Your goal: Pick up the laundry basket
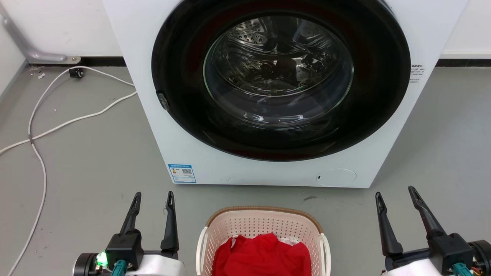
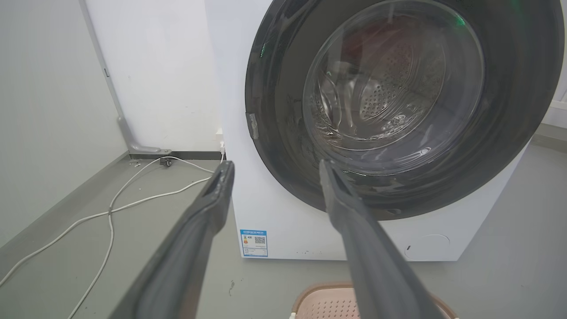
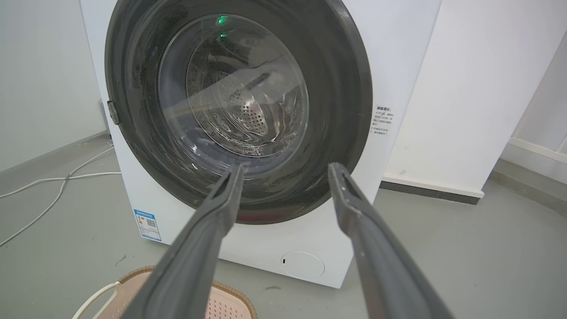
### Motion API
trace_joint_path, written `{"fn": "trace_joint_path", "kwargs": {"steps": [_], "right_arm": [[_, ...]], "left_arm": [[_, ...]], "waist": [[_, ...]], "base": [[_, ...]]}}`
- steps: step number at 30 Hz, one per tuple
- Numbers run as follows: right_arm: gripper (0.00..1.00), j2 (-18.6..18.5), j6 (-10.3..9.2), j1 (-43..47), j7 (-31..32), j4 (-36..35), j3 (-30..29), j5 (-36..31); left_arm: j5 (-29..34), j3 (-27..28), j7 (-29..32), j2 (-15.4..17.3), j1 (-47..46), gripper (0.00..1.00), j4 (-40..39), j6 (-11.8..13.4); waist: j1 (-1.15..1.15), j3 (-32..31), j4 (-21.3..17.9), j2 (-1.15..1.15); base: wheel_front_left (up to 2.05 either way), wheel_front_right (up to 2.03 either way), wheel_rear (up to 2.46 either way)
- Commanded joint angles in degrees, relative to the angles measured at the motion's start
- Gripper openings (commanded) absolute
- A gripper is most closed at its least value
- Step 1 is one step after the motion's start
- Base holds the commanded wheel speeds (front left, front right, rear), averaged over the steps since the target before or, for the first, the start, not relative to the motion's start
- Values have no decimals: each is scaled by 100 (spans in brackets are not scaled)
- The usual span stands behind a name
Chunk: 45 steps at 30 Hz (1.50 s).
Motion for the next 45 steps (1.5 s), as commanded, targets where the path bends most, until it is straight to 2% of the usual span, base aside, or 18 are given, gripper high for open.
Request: {"fn": "trace_joint_path", "kwargs": {"steps": [1,27,31,35,45], "right_arm": [[100,20,-2,67,-12,9,3,-22],[100,20,-2,-90,-12,53,64,-25],[100,20,-2,-330,-12,171,75,-101],[100,18,-2,-702,-12,587,63,-107],[100,13,-4,-1940,-12,2168,126,-409]], "left_arm": [[31,7,-28,-1,39,100,-5,33],[-29,19,-22,-1,-46,100,98,19],[-41,92,-22,0,-294,100,248,-119],[46,122,-22,89,-735,100,665,-357],[194,-126,-22,212,-2179,100,2121,-813]], "waist": [[0,1,0,0],[0,73,17,0],[0,255,52,0],[0,591,71,0],[0,1889,178,0]], "base": [[0,0,0],[0,0,0],[0,0,0],[0,0,0],[0,0,0]]}}
